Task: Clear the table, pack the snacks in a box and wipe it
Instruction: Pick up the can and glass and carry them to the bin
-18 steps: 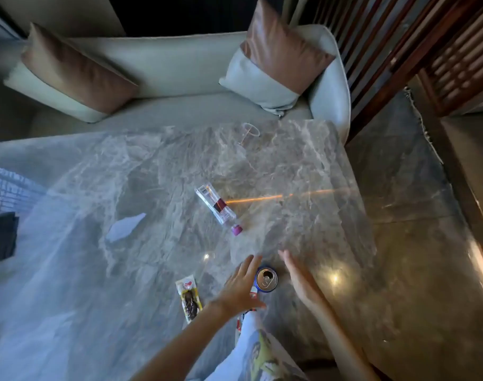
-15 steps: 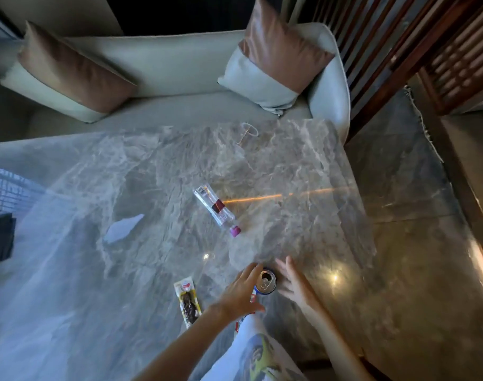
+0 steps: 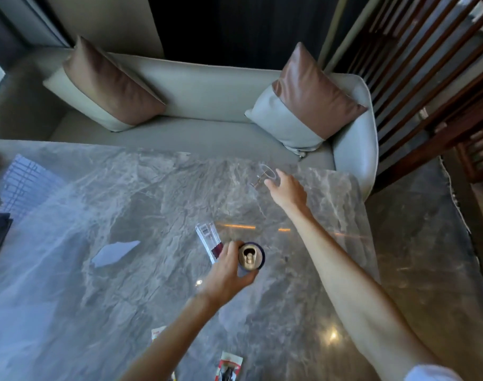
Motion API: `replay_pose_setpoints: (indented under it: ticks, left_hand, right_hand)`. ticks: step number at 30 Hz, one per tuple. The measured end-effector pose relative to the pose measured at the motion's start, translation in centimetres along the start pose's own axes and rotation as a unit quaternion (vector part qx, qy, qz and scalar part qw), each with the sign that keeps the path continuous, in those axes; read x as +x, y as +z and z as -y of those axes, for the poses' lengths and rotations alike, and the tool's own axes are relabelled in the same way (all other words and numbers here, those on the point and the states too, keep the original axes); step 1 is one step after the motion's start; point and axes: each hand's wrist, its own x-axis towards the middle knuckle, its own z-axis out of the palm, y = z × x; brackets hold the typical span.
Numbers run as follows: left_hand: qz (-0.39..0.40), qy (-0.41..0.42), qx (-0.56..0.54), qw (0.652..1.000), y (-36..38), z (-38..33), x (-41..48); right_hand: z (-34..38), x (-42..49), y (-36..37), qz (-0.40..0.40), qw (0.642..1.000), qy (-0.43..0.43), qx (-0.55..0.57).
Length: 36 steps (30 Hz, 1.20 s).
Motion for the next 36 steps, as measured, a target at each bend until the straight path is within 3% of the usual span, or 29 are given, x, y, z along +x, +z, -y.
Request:
replay_pose_setpoints:
  ticks: [4,9,13,17,22,25,29,36]
  left_hand:
    - [-0.067,-0.031,-0.014,0.997,-2.6,-0.2,6.6]
    - [-0.087,-0.069,-0.018,0.994,-4.1,0.3,11.0]
    - [-0.072,-0.085,-0.008,0.994,-4.2,1.3,12.4]
    - [-0.077,-0.081,-0.019,0.993,-4.7,1.5,12.7]
    - [-0.122,-0.071,-0.051,0.989,-8.3,0.3,11.6]
    - [-0.183,-0.038,-0.073,0.980,-11.8,-0.1,8.5]
    - [-0.233,0.007,-0.059,0.971,-15.5,0.5,0.6]
    - [-0.239,-0.028,-0.089,0.966,-19.8,5.5,-15.6]
  right_hand:
    - [1.8,5.4,1.7,0.046,0.993,-0.044,-0.101]
    - [1.7,7.2,5.1,0.125,0.976,-0.062,-0.167]
    - [0.8,7.7,6.9,0.082,0.981,-0.067,-0.160]
    - [0.6,7.0,5.7,0.079,0.991,-0.047,-0.096]
    - [2.5,4.0,0.7,0.013,0.988,-0.110,0.111]
    - [3.6,-0.9,-2.0,0.090,0.937,-0.085,0.326]
    - [6.0,-10.4,-2.0,0.230,0.807,-0.089,0.537]
    - [14.7,-25.5,5.4,0.381,0.774,-0.129,0.489]
